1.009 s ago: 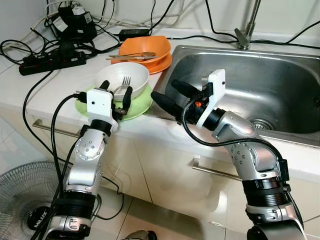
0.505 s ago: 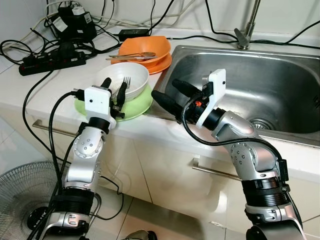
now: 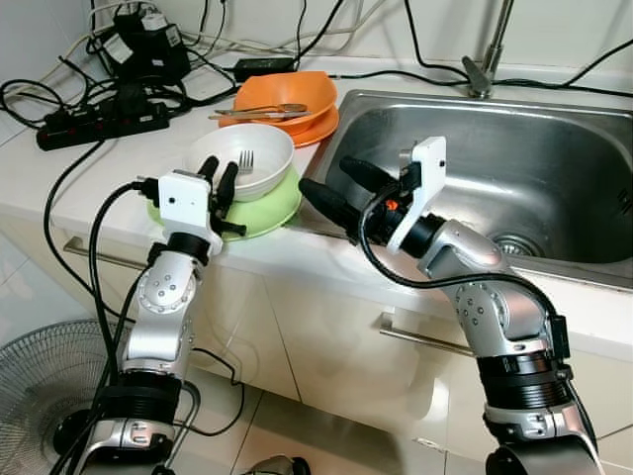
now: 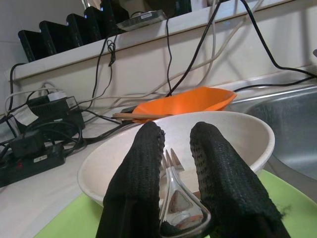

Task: Kitchen organization

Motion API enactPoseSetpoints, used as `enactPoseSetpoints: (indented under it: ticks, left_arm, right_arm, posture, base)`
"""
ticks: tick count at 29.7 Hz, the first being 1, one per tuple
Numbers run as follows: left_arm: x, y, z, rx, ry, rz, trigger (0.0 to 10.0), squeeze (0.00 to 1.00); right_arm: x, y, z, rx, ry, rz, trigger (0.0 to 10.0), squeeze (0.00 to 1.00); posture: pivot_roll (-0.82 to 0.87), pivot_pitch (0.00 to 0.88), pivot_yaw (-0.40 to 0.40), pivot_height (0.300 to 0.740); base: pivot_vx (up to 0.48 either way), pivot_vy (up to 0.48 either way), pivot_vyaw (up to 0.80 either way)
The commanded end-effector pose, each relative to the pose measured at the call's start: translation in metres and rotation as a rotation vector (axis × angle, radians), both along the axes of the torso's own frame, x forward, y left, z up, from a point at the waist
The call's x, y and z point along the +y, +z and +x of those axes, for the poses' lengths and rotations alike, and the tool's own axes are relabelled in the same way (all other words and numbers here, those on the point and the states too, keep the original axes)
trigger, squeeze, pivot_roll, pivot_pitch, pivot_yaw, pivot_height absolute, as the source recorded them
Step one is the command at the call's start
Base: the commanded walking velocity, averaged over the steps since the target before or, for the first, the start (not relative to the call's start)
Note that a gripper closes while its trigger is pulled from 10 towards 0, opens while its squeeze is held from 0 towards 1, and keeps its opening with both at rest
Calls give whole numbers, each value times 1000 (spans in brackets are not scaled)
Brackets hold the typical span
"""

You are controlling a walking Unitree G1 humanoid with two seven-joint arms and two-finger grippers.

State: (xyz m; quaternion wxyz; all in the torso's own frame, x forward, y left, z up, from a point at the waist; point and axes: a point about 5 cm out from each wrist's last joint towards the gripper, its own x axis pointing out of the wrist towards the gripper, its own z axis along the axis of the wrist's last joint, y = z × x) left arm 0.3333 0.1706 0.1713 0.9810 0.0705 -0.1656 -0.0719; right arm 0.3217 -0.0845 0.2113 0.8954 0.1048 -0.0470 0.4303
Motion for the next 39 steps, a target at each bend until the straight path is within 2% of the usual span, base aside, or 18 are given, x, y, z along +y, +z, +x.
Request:
enactPoseSetpoints:
  ticks: [1,8,13,16,19,22,26,27,28,30,31,32,33,34,36,37,39]
  left_arm:
    - [7,1,1,1,16,-13,0,0]
    - [7,4,1,-19,15,-8,0,0]
    - [4,24,0,-103,5,-5,0,0]
    - [-5,58,-3,-233,-41,31,0,0]
    - [-11,70,-5,-287,-68,49,0,0]
    - [-18,74,-8,-314,-97,73,0,0]
    - [-34,67,-14,-308,-183,76,0,0]
    - [-39,66,-16,-309,-214,73,0,0]
    - [-47,66,-20,-308,-261,70,0,0]
    - [-50,65,-21,-306,-279,68,0,0]
    - [-53,65,-22,-305,-296,68,0,0]
    - [-53,65,-22,-305,-296,68,0,0]
    - [-57,64,-24,-302,-318,74,0,0]
    - [-62,62,-26,-297,-347,76,0,0]
    - [-63,61,-26,-297,-356,78,0,0]
    - [-65,61,-27,-299,-365,81,0,0]
    - [-65,61,-27,-300,-371,83,0,0]
  right_arm:
    - [2,2,0,2,4,15,10000,1000]
    - [2,2,-1,3,4,18,10000,1000]
    - [3,2,0,7,3,24,10000,1000]
    - [4,1,0,19,1,35,10000,1000]
    - [5,1,1,29,-1,46,10000,1000]
    - [5,1,2,37,-2,56,10000,1000]
    - [6,1,5,129,-7,168,10000,1000]
    - [4,3,7,196,-1,255,10000,1000]
    - [0,6,10,277,8,371,10000,941]
    - [-1,7,12,298,8,405,10000,941]
    - [-3,8,14,317,7,434,10000,655]
    - [-3,8,14,317,7,434,10000,655]
    - [-6,9,15,328,9,451,10000,333]
    - [-9,10,17,354,11,475,10000,98]
    - [-10,10,18,358,7,475,10000,75]
    - [-11,10,19,370,4,475,10000,0]
    - [-11,9,19,377,2,474,10000,0]
  posture:
    - [-23,37,129,740]
    - [-24,36,130,740]
    - [-25,38,127,740]
    - [-21,37,125,740]
    - [-20,38,124,740]
    - [-17,37,124,740]
    - [-17,37,125,740]
    - [-18,36,124,740]
    - [-16,37,123,740]
    - [-16,37,123,740]
    - [-18,37,123,740]
    - [-18,37,123,740]
    - [-19,37,124,740]
    - [-21,37,125,740]
    - [-23,36,125,740]
    - [-25,37,126,740]
    - [-25,37,126,740]
  base:
    - [0,0,0]
    - [0,0,0]
    - [0,0,0]
    - [0,0,0]
    - [0,0,0]
    - [0,0,0]
    - [0,0,0]
    - [0,0,0]
    - [0,0,0]
    - [0,0,0]
    - [0,0,0]
    - [0,0,0]
    - [0,0,0]
    - [0,0,0]
    - [0,0,0]
    - [0,0,0]
    - [0,0,0]
